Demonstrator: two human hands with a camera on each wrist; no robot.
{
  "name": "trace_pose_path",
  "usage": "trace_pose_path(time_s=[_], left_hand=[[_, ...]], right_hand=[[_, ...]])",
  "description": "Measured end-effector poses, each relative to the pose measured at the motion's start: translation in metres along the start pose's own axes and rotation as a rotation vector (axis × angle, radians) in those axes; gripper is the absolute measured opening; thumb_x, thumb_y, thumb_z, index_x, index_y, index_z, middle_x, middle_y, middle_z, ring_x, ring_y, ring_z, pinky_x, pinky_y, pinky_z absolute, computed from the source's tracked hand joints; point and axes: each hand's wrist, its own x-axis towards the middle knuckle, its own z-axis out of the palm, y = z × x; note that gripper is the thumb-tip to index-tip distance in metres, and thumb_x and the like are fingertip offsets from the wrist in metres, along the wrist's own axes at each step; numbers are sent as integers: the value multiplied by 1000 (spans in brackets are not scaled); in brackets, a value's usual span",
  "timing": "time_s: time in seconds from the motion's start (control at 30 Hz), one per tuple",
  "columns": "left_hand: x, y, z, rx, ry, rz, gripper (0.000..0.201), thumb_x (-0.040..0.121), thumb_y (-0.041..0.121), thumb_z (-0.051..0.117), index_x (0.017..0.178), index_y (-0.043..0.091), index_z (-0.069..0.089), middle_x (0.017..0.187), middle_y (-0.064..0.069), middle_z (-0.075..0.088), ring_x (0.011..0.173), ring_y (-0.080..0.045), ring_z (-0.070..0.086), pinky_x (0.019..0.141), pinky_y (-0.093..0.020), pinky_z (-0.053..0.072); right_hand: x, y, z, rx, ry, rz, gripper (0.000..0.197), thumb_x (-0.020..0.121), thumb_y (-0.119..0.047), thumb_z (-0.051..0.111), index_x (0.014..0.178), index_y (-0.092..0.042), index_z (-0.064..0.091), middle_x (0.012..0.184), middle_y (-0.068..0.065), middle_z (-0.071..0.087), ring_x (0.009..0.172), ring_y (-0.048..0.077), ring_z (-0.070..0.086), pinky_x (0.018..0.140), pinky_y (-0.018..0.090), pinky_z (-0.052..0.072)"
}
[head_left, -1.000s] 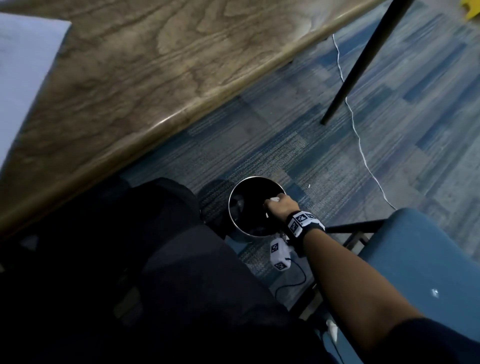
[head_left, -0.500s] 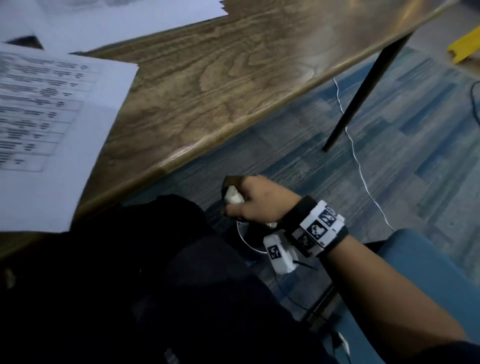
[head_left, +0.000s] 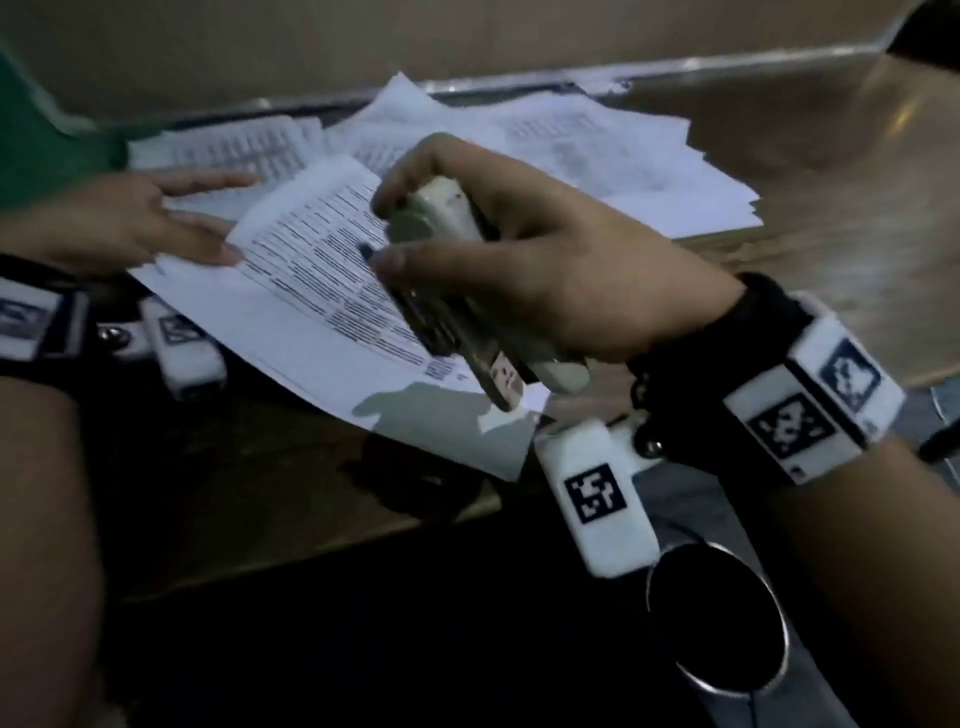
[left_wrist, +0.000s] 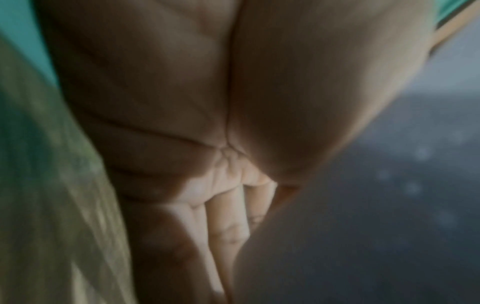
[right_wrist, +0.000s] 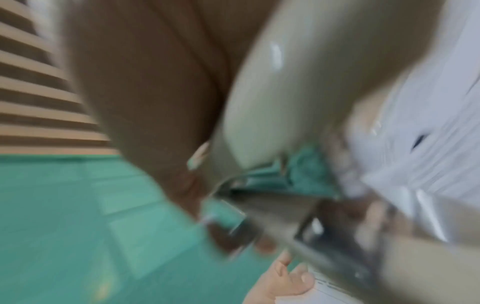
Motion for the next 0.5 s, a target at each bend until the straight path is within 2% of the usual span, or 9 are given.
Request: trace_pose_path(time_s=[0.07,0.1,0.17,0.23,0.27,0.33,0.4,0.43,0.5], left_hand=[[-5,5,5,1,-21,36,71,55,24,101,116,28,66,78,22,77,68,9,71,53,-8,51],[-6,5,2,14,-11,41,66,53,24,102,109,26,66,73,20,77,62,9,69,50,-6,48],[-8,2,-3,51,65,21,37,77,-1,84,101,21,65,70,18,76,53,8,66,46,-5,44],[-7,-6,-13,72,139,-18,35,81,-16,73,99,14,67,71,12,77,55,2,69,51,-11,51],[-9,-9,-16,95,166,-8,35,80,-17,74,101,11,69,70,8,78,60,-3,71,56,-16,56],[-11,-13,-24,113,225,15,36,76,-16,78,103,7,73,71,6,78,68,-12,71,67,-21,57],[-13,-15,-29,85,246,45,34,75,-15,79,101,7,75,75,4,79,69,-13,72,75,-24,56],[-16,-13,-30,64,239,63,34,76,-15,78,100,8,75,79,2,80,71,-14,73,78,-27,56],[-22,-11,-30,-47,211,102,34,78,-18,74,99,8,74,83,-4,81,70,-17,75,75,-29,58]], right_hand=[[34,4,-6,124,113,74,21,99,1,58,117,-2,49,73,11,64,65,28,65,53,39,52],[52,4,-9,117,176,106,20,95,3,57,113,-5,51,70,8,65,64,28,64,55,40,52],[86,13,-25,-136,267,168,14,90,-5,62,103,-10,60,70,5,72,60,25,65,56,41,56],[108,26,-45,-564,228,239,11,90,-20,69,98,-14,66,83,8,76,54,12,65,50,28,53],[117,34,-55,-786,173,283,14,91,-23,69,99,-12,67,92,11,75,62,12,67,55,25,49],[132,55,-74,-1082,103,368,23,96,-26,65,103,-5,68,107,18,71,93,30,67,72,28,40],[138,73,-89,-1191,53,449,24,98,-30,64,107,-9,71,113,17,71,102,34,64,79,31,40],[139,79,-95,-1216,29,467,22,99,-34,64,105,-14,71,113,13,71,99,33,63,79,31,41],[140,86,-103,-1260,-21,460,20,98,-43,64,98,-24,69,113,7,72,92,26,58,80,30,41]])
